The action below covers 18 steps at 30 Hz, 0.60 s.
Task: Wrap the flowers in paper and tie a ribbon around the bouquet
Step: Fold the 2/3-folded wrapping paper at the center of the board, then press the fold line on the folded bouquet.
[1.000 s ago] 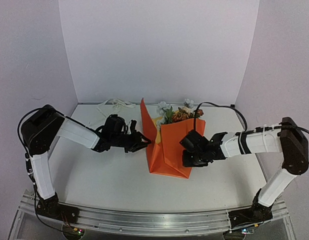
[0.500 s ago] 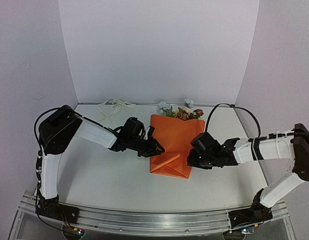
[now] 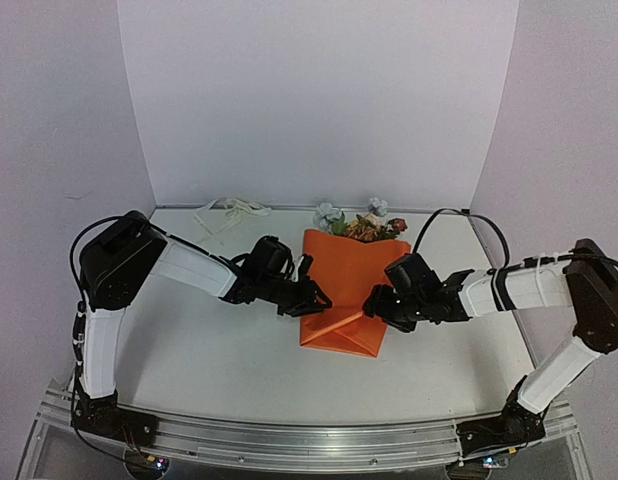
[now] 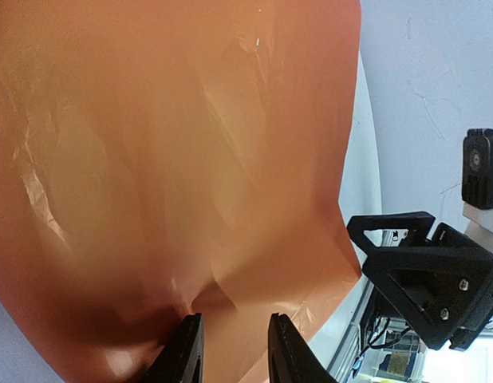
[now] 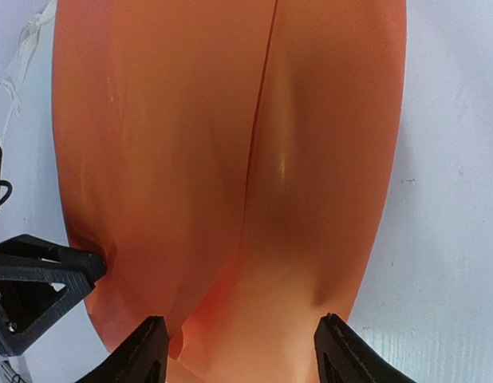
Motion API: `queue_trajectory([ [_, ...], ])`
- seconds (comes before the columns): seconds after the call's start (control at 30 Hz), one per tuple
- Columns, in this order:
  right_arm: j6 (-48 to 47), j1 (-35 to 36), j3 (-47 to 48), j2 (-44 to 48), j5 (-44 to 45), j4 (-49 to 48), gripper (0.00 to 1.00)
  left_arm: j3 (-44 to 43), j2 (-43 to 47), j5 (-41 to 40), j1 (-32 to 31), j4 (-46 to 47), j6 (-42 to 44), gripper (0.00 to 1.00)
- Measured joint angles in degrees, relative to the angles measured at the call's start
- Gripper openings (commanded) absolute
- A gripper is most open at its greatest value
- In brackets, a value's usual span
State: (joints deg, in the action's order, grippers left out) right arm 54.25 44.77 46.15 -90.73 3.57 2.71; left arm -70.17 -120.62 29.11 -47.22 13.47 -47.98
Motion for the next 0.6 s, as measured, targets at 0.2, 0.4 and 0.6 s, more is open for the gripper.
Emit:
queue_trajectory([
  [0.2,2.84,-1.37,0.92,-3.56,-4.53,-4.1,0.55,0.0,0.0,0.34,0.0,-0.01,0.05,0.3],
  [0.4,5.48,-1.74,1.31,-6.34,-7.2,-7.83,0.22,0.0,0.0,0.7,-0.11,-0.01,0.21,0.31],
  [0.6,6.0,-1.76,1.29,-6.67,-7.3,-9.27,0.0,0.0,0.0,0.74,-0.13,-0.06,0.59,0.31],
])
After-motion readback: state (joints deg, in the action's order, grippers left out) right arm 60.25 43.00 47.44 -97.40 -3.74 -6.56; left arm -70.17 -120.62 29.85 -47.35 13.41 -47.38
